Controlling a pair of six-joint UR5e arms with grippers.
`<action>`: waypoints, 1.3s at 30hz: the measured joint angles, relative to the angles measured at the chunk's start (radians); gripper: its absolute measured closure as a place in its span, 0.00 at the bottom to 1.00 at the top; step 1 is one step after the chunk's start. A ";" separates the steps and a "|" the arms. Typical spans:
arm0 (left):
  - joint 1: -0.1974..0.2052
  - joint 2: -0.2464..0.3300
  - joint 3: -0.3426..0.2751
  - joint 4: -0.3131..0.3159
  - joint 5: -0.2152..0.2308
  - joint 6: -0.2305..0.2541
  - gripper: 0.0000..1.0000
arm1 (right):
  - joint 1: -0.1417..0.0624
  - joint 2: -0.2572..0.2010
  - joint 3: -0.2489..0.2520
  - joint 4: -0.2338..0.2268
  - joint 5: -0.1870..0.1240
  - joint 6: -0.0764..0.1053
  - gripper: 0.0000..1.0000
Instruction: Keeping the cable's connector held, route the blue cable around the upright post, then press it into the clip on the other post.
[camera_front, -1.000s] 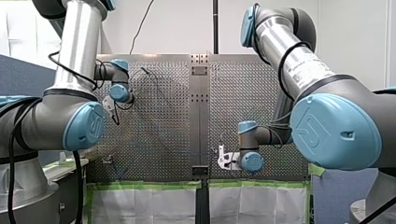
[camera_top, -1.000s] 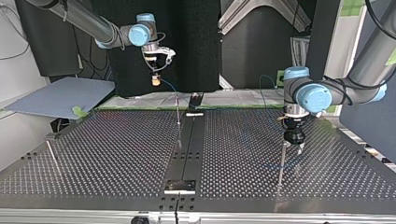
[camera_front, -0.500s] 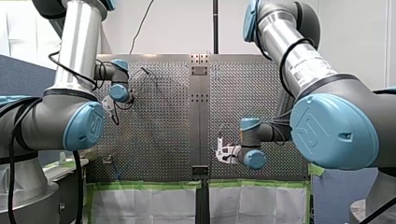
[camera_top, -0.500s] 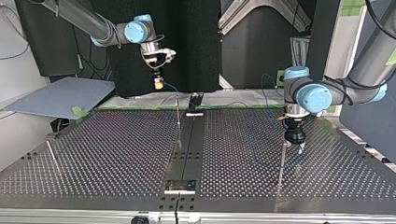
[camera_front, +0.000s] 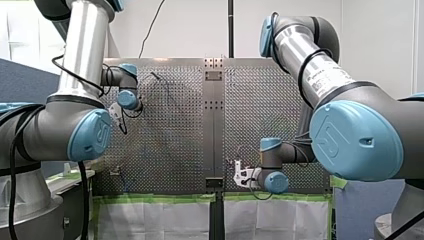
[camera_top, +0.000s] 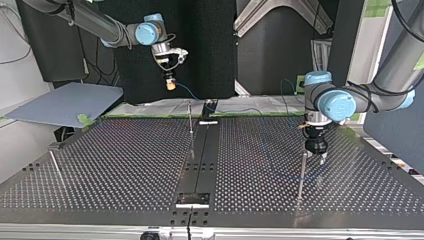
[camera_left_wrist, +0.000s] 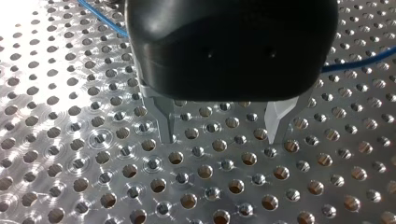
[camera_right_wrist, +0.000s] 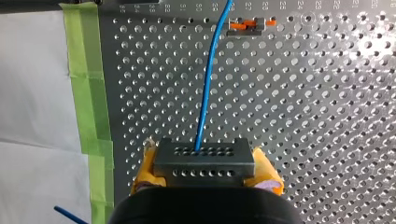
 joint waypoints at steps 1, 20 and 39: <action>0.000 0.000 0.000 0.000 0.000 0.000 0.05 | -0.002 0.000 0.000 0.000 0.000 -0.001 1.00; -0.007 0.000 0.000 -0.095 0.008 -0.105 0.00 | -0.013 0.001 0.000 -0.005 -0.002 -0.012 1.00; -0.014 0.000 0.000 -0.138 0.058 -0.294 0.00 | -0.013 0.001 0.000 -0.009 -0.007 -0.012 1.00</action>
